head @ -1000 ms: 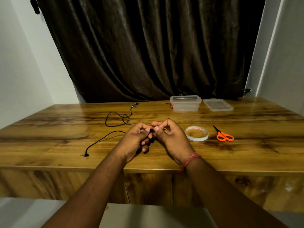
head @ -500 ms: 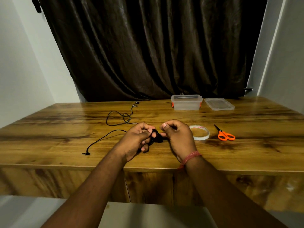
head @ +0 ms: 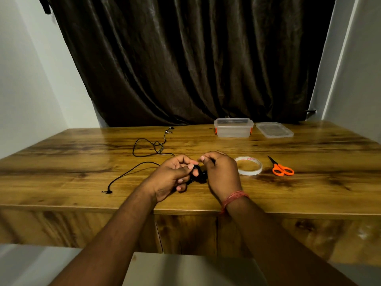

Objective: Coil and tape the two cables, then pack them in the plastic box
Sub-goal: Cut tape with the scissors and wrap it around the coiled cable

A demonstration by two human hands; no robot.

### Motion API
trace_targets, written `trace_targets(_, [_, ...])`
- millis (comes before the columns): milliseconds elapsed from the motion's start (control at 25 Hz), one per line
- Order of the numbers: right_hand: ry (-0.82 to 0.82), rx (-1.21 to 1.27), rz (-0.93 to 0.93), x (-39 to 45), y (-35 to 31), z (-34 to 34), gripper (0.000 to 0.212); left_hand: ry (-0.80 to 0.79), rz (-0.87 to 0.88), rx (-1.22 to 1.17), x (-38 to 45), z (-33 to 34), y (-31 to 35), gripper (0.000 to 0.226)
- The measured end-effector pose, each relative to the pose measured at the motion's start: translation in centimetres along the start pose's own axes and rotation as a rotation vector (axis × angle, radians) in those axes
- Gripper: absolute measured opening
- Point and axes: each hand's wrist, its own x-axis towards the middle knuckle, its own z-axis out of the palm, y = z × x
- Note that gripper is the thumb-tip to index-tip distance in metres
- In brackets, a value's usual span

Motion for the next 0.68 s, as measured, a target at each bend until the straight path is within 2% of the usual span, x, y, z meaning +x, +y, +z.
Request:
trace_targets(240, [-0.217, 0.127, 0.074, -0.15, 0.19, 0.23, 0.023, -0.021, 0.007, -0.013, -0.13, -0.21, 0.09, 0.011])
trace_targets(680, [-0.230, 0.167, 0.095, -0.20, 0.15, 0.03, 0.025, 0.022, 0.029, 0.047, -0.04, -0.07, -0.19, 0.009])
